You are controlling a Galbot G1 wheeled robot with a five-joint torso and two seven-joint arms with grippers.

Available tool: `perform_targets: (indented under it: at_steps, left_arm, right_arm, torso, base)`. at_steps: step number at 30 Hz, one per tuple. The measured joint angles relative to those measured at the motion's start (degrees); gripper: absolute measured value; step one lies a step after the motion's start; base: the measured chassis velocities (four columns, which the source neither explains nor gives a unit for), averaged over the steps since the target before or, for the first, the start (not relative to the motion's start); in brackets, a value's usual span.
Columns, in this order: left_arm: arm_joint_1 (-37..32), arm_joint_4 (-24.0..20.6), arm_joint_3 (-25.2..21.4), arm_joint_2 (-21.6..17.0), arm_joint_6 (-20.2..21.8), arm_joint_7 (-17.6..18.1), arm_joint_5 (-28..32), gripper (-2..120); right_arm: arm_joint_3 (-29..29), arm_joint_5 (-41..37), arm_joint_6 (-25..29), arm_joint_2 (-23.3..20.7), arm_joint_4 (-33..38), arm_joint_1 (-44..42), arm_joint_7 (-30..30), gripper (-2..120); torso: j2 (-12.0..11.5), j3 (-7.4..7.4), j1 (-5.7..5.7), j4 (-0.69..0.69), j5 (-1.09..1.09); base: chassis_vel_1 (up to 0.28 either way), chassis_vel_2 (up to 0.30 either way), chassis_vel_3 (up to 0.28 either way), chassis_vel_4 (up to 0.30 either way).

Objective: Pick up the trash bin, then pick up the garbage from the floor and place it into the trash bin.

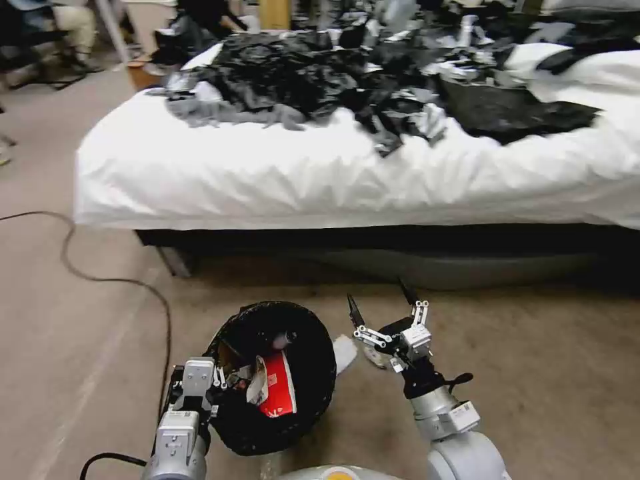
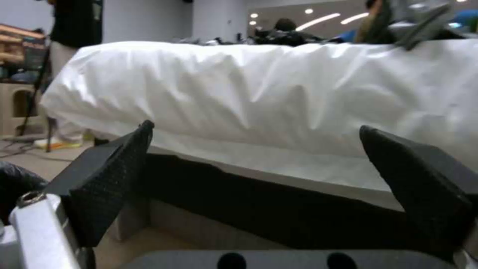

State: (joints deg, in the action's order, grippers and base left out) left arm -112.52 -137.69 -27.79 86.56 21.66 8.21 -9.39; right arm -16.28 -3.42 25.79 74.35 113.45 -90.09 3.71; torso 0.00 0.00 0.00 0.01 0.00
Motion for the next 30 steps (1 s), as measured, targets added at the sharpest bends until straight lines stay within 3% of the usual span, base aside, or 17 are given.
perform_targets:
  at_steps: [14, 22, 24, 30]
  left_arm:
    - [-0.07, 0.19, 0.25, 0.10, -0.03, 0.15, -0.19, 0]
    - [-0.25, 0.27, 0.30, 0.22, -0.14, 0.19, -0.50, 0]
    - [-0.17, 0.38, 0.40, 0.27, -0.14, 0.19, -0.61, 0]
    - [-0.08, 0.48, 0.24, 0.22, -0.14, 0.19, -0.60, 0]
  right_arm:
    - [-6.99, -1.63, -2.94, -1.79, -9.24, 4.24, 7.72, 100]
    - [-6.48, -0.42, -5.15, -3.25, -21.57, 8.05, 7.88, 100]
    - [-6.41, 0.54, -5.75, -3.34, -28.03, 10.16, 9.14, 100]
    - [-6.44, -0.40, -6.50, -3.41, -34.92, 12.53, 11.69, 100]
  torso:
    - [0.00, 0.00, 0.00, -0.02, 0.00]
    - [0.00, 0.00, 0.00, -0.01, 0.01]
    - [0.00, 0.00, 0.00, 0.00, 0.02]
    - [0.00, 0.00, 0.00, -0.01, 0.01]
  base:
    - [0.045, 0.046, 0.051, 0.053]
    - [0.000, 0.000, 0.000, 0.000]
    - [0.000, 0.000, 0.000, 0.000]
    - [0.000, 0.000, 0.000, 0.000]
